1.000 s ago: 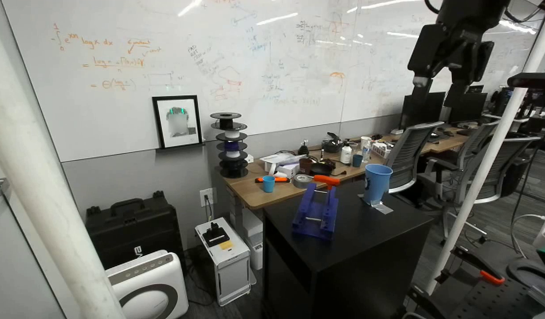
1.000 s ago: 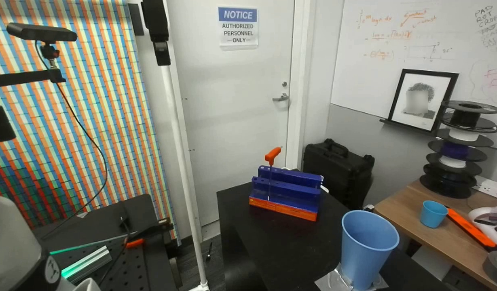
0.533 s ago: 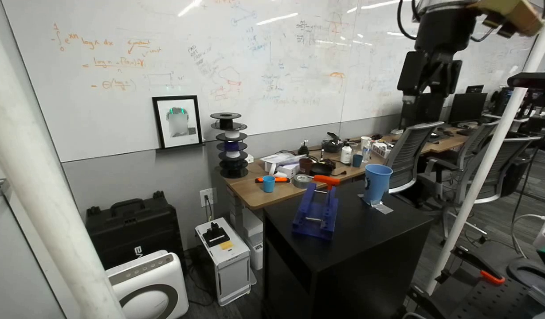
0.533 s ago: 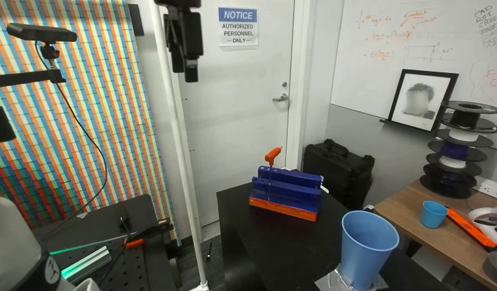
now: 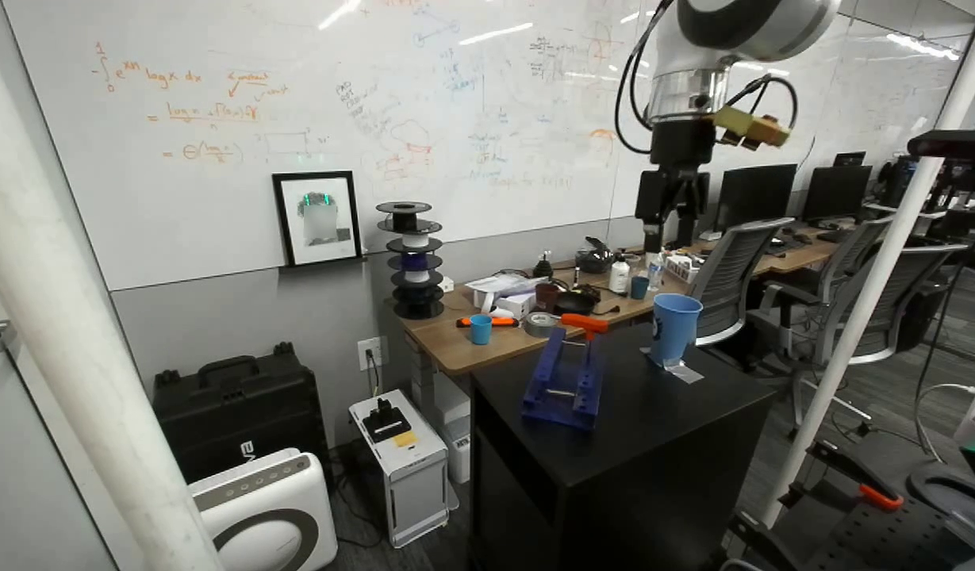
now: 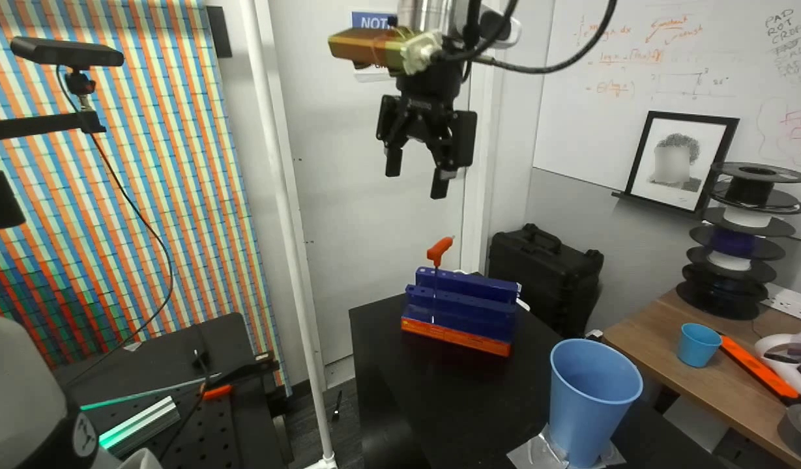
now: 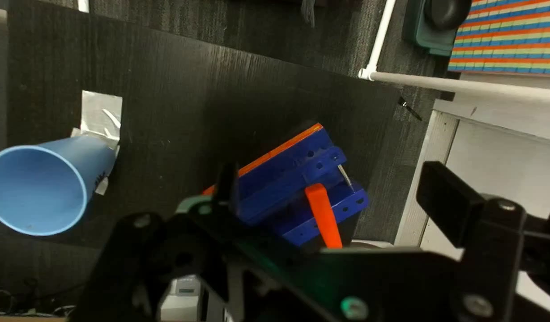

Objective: Put the wrench in the big light blue cup

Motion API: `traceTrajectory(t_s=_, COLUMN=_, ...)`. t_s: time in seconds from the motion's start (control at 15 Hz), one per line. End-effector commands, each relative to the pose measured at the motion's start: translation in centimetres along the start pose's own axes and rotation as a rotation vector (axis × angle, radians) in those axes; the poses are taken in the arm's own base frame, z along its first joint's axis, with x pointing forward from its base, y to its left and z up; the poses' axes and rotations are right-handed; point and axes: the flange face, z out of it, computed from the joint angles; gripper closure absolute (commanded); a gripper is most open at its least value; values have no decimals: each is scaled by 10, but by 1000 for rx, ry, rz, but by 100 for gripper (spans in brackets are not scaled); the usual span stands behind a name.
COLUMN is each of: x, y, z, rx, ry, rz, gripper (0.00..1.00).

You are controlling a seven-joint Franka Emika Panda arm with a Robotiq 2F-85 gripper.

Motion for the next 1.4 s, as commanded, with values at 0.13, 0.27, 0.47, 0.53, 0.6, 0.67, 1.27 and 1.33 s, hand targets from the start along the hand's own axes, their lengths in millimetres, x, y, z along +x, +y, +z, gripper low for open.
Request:
traceTrajectory(t_s=0.13, x=89, y=-10, z=48, rx=-3, ry=-61, rz=-112, gripper=0)
traceTrajectory(t_s=0.27, x=108, y=-13, z=70, rx=-11, ry=-100, rz=-137, gripper=0)
traceTrajectory(t_s=0.47, x=126, y=-21, z=99, rx=-18, ry=-138, rz=-166, gripper=0)
traceTrajectory(t_s=0.53, x=128, y=-24, z=110, rx=-22, ry=-160, rz=-175, gripper=25)
traceTrajectory(t_s=0.6, x=130, y=-26, z=118, rx=-27, ry=-179, rz=-187, gripper=27)
traceTrajectory(t_s=0.67, x=130, y=-28, z=125, rx=-34, ry=-192, rz=-195, gripper=35)
traceTrajectory(t_s=1.27, x=121, y=-29, z=114, rx=-140, ry=-193, rz=-252, gripper=88)
traceTrajectory(t_s=1.33, x=118, y=-29, z=107, rx=-151, ry=-173, rz=-254, gripper=83)
